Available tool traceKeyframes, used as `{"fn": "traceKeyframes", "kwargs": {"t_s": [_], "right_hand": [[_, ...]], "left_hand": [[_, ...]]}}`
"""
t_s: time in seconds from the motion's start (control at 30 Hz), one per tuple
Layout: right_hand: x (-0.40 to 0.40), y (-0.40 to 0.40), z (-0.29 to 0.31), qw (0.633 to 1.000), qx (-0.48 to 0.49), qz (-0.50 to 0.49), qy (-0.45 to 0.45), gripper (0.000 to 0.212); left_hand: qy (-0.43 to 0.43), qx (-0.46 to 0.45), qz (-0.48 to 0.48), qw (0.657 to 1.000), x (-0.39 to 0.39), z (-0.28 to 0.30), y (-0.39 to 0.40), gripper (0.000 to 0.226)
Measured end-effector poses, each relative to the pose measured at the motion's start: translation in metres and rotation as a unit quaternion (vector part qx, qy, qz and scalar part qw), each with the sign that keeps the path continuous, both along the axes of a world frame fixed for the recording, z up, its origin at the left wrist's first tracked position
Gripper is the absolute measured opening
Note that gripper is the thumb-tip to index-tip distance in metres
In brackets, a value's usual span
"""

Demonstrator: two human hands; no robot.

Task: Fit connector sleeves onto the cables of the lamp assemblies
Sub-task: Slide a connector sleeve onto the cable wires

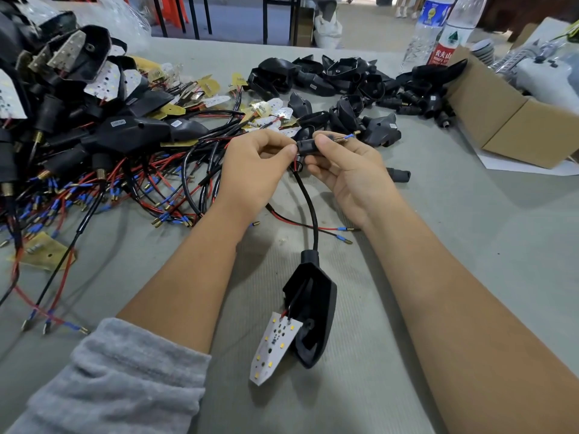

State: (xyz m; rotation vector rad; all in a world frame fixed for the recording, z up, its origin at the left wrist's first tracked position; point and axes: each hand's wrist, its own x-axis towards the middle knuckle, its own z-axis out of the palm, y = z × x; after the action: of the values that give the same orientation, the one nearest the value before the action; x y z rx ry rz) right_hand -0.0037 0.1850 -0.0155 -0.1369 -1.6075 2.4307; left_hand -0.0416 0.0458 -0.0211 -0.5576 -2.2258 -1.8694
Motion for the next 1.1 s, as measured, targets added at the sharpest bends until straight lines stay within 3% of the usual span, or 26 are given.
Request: {"fn": "traceKeyframes", "kwargs": {"t_s": [0.37, 0.57, 0.87, 1.1], "right_hand": [[-0.0007, 0.0012, 0.0015, 0.999, -0.029, -0.018, -0.008, 0.011], [-0.0007, -0.0006, 0.0027, 0.999, -0.003, -0.045, -0.028, 0.015], [-0.0003, -0.0022, 0.0037, 0.996, 0.023, -0.071, -0.046, 0.026], [-0.0004, 0.0011, 0.0019, 1.000, -0.005, -0.027, -0.007, 0.008]], "left_hand": [[-0.030, -0.007, -0.038, 0.999, 0.0003, -0.0021, 0.0005, 0.015], [0.006, -0.009, -0.023, 1.000, 0.0006, -0.0016, -0.0006, 0.027], [0.043, -0.074, -0.002, 0.996, 0.0049, -0.0027, 0.0023, 0.017], [0.009, -0.062, -0.018, 0.998, -0.0002, -0.0055, 0.0041, 0.014]]}}
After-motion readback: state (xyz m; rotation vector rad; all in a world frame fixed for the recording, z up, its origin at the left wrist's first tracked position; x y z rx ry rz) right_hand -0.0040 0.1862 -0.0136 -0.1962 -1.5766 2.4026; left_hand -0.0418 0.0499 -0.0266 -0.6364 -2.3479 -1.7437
